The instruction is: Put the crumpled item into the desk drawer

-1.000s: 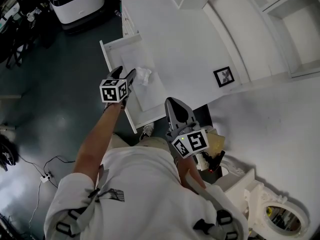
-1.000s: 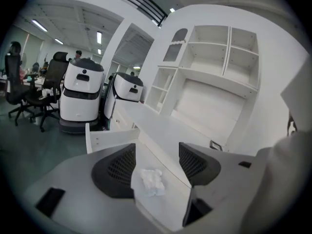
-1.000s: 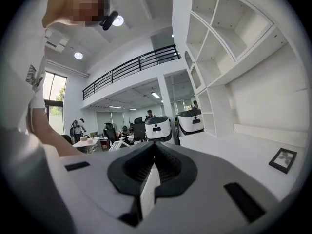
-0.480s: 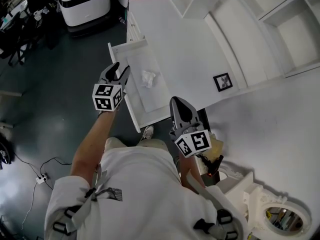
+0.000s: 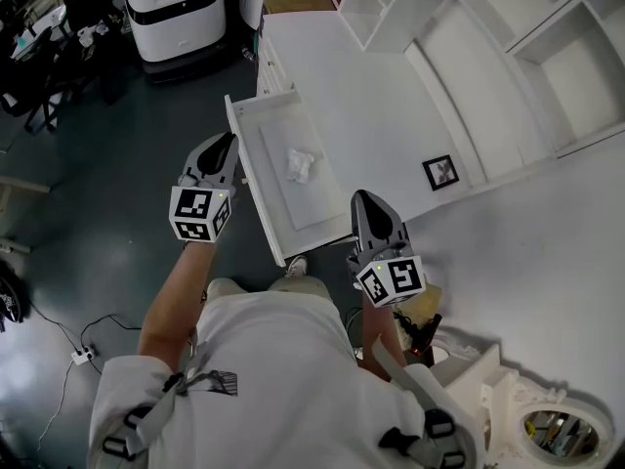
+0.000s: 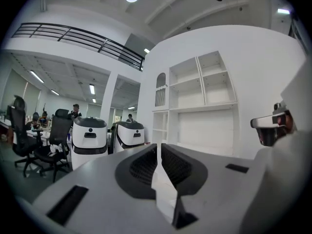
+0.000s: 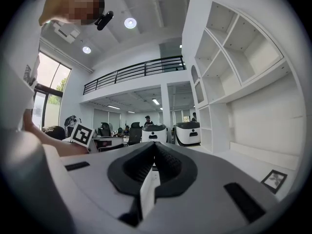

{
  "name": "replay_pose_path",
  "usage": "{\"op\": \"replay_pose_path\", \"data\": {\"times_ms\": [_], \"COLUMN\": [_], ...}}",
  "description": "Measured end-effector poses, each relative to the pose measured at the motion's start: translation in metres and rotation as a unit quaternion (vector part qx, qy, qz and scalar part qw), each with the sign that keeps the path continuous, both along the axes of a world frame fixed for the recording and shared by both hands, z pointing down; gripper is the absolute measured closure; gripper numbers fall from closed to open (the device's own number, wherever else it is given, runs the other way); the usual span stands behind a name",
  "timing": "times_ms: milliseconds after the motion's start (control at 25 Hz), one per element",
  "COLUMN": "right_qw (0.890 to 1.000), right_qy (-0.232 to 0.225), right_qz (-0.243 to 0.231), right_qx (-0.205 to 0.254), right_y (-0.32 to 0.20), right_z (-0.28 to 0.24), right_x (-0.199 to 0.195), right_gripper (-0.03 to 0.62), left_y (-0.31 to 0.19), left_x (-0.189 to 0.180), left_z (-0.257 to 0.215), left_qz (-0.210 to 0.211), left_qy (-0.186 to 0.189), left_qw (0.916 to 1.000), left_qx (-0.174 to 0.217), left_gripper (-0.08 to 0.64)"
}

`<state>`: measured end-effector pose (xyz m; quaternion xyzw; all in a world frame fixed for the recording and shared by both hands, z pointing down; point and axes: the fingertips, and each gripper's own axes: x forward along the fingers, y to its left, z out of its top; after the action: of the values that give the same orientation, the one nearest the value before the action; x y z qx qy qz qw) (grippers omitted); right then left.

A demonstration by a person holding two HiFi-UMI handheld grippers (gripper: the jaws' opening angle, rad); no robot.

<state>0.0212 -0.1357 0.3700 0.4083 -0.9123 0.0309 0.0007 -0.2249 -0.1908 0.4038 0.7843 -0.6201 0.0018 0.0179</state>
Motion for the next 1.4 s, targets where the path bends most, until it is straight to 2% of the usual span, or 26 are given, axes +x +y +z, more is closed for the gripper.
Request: {"op": "replay_pose_path", "data": {"times_ms": [200,480,840,1080,1400], "right_qw": [1.0,0.999,0.998,0.997,0.997], "right_qy": [0.006,0.004,0.001,0.005,0.001], "right_qz": [0.013,0.027,0.048,0.065,0.075], "right_qx": [0.022,0.034,0.03,0.033,0.037], "right_y": [-0.012,-0.019,-0.025,-0.031,-0.041], "right_z": [-0.013,-0.023,-0.026,-0.034,-0.042], "right_x": [0.007,0.018,0.048,0.067,0.088], "right_gripper": [0.581,0.581,0.581,0.581,0.581], "left_y": [0.02,0.047,0.064,0.073,0.085], "left_x": [-0.025,-0.051,-0.037,-0.039,-0.039], "left_z": [-0.035,-0.064,-0.098,-0.124,-0.145], "left_qz": [-0.014,-0.039,-0.037,-0.033,-0.055], "left_qy": [-0.013,-0.025,-0.023,0.019,-0.015], "left_qw": [0.9991,0.9972,0.9947,0.9947,0.9908], "left_qx": [0.037,0.059,0.093,0.095,0.122], "left_gripper": [0.537,0.537,0.537,0.537,0.537]}}
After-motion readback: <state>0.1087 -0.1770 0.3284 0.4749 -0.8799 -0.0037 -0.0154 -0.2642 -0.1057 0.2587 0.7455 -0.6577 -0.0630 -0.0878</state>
